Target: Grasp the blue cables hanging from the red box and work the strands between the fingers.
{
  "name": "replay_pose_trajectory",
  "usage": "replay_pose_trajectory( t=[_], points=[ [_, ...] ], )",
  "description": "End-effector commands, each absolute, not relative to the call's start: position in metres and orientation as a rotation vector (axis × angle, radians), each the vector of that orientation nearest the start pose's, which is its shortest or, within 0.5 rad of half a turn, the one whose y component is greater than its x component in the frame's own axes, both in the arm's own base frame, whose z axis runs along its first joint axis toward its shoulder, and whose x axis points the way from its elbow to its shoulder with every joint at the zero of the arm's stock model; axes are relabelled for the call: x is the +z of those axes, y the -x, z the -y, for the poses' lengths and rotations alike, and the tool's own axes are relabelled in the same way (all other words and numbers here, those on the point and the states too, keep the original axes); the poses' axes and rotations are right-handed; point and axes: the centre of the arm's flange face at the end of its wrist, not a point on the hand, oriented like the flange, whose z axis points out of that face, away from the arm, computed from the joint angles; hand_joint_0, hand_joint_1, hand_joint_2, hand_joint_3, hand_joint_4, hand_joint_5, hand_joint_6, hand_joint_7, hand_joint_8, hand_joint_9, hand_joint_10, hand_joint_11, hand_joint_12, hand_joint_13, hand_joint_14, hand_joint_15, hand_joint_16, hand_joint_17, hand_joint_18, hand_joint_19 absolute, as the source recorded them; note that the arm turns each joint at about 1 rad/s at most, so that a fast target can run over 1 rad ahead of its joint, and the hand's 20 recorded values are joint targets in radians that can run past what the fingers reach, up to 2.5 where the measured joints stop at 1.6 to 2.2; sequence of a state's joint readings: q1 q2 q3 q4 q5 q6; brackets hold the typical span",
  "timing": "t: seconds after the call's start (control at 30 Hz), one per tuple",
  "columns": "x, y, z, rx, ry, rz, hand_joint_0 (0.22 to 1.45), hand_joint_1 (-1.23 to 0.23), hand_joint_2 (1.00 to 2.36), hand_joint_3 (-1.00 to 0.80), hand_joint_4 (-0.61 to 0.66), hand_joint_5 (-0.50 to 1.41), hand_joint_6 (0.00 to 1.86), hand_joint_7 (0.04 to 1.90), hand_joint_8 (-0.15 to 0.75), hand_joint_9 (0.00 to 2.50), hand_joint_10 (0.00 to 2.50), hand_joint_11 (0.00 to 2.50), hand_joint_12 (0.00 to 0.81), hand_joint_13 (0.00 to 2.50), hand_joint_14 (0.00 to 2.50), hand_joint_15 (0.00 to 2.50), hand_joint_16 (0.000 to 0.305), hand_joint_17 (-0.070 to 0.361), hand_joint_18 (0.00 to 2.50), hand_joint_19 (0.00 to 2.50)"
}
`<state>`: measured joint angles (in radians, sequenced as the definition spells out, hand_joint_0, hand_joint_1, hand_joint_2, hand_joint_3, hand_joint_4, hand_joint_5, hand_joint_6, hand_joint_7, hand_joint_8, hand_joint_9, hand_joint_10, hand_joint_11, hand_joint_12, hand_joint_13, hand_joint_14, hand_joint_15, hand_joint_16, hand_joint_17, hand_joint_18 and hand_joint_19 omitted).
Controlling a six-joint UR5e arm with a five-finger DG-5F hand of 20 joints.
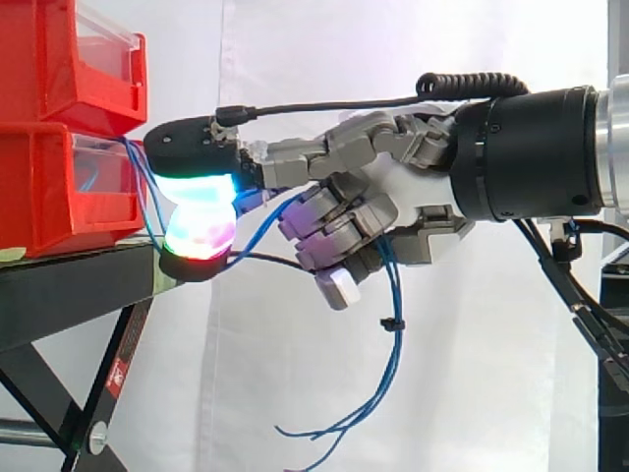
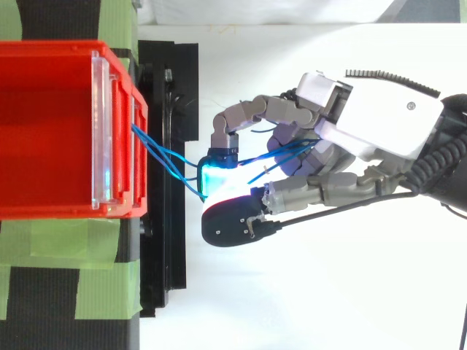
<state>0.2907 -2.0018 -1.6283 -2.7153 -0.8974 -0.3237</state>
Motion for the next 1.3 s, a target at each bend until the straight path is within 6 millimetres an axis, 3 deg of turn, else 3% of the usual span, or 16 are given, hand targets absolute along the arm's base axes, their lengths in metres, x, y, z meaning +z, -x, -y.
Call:
replay_pose_trajectory(
  t=[0.0,1.27],
  points=[
    [0.2598,-0.6261,0.0162,0.632,-1.184,-1.162,1.23,-0.69,1.01,0.05,0.15,0.33,1.04,1.20,0.499,1.88,2.50,2.50,0.704,2.08,2.50,1.74,0.286,0.215,2.50,0.73],
    [0.2598,-0.6261,0.0170,0.632,-1.184,-1.162,1.23,-0.68,1.01,0.04,0.15,0.33,1.05,1.21,0.499,1.88,2.50,2.50,0.704,2.08,2.50,1.74,0.286,0.215,2.50,0.73]
  ],
)
